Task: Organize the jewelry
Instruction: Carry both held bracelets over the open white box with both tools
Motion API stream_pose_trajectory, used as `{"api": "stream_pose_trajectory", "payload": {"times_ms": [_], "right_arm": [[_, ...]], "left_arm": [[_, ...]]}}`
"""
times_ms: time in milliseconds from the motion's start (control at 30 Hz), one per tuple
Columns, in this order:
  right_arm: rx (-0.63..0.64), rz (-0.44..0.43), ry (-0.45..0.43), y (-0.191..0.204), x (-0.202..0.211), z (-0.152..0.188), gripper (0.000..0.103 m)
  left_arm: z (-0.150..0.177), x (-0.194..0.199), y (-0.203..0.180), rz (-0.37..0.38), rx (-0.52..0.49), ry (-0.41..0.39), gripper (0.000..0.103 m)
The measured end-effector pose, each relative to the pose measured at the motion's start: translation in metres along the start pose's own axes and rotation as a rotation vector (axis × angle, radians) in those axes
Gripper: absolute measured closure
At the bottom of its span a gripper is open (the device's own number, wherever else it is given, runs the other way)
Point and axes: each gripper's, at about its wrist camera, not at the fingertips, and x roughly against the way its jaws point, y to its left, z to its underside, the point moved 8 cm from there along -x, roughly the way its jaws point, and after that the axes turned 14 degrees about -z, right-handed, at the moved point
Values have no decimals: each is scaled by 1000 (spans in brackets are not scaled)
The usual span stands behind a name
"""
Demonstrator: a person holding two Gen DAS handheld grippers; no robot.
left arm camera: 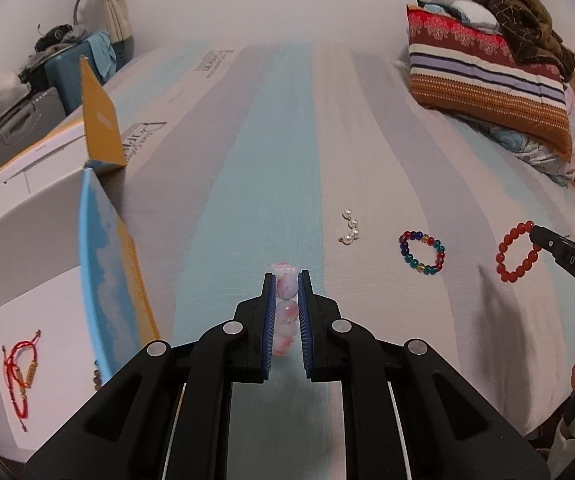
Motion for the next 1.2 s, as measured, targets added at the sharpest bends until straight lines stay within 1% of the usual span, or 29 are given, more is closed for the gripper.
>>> {"api": "stream_pose_trajectory", "payload": {"times_ms": [167, 300, 400, 533, 733, 833, 1000, 1200], "right_arm": [[19, -6, -9, 17, 13, -1, 90], [30, -20, -1, 35, 17, -3, 90], [56, -23, -6, 52, 22, -7, 90], [75, -53, -6, 80, 24, -13, 90], [122, -98, -14, 131, 30, -21, 90], [150, -122, -20, 161, 36, -24, 90], [200, -156, -20, 208, 42, -23, 90], [259, -214, -6, 268, 43, -11, 90]], "left_arm": [[-3, 17, 11, -4, 14, -16, 92], [-4, 23, 21, -14, 23, -7, 92], [-6, 27, 28, -4, 34, 3, 92], [-10, 37, 41, -2, 43, 1, 92], [-22, 65, 80, -19, 84, -29, 92], [-26, 77, 107, -43, 107, -42, 92], [-21, 88, 146, -74, 145, -45, 92], [-4, 94, 193, -111, 191, -37, 92]]}}
